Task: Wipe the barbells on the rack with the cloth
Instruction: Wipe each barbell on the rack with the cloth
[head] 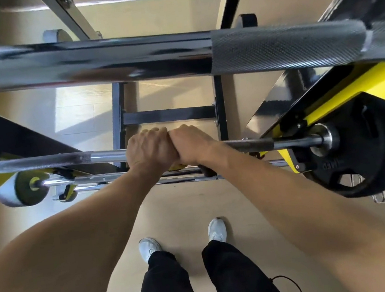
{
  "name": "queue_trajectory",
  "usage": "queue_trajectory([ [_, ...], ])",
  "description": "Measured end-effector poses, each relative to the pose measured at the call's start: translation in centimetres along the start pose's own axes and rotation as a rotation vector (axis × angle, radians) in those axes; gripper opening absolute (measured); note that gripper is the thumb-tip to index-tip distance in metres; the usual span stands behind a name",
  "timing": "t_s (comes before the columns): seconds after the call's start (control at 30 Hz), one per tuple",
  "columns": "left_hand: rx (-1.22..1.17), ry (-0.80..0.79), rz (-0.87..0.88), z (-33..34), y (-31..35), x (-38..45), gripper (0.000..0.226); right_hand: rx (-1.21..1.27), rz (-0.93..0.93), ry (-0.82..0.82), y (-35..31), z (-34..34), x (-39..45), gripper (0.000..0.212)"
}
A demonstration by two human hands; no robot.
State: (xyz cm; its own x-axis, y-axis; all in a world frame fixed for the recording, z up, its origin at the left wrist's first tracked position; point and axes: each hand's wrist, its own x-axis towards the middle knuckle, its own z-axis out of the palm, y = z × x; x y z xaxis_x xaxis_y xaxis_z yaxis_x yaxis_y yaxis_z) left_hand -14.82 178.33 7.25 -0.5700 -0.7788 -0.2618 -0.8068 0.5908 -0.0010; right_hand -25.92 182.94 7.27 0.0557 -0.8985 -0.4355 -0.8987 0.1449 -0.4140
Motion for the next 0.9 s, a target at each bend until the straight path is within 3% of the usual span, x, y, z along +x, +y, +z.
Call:
queue_trajectory([
  [0.17,-0.053,0.029,-0.033,0.4,-0.1,-0.1,0.033,-0.189,0.083,-0.063,3.9,-1.3,-3.7,0.033],
  [0.4,-0.065,0.04,-0.012,0.3,-0.1,-0.1,0.034,-0.202,0.289,-0.284,8.8,-4.5,-8.1,0.041],
  [0.57,-0.065,0.04,-0.011,0.6,-0.2,-0.1,0.033,-0.026,0.262,-0.214,6.0,-2.8,-5.3,0.018],
  [0.77,0.01,0.031,-0.014,0.7,-0.2,0.1,0.019,0.136,0.078,-0.033,-1.0,-0.6,-0.2,0.021],
  [0.9,-0.021,0.048,-0.004,0.9,-0.2,0.0,0.028,-0.005,0.087,-0.038,2.0,-0.7,-2.3,0.027],
])
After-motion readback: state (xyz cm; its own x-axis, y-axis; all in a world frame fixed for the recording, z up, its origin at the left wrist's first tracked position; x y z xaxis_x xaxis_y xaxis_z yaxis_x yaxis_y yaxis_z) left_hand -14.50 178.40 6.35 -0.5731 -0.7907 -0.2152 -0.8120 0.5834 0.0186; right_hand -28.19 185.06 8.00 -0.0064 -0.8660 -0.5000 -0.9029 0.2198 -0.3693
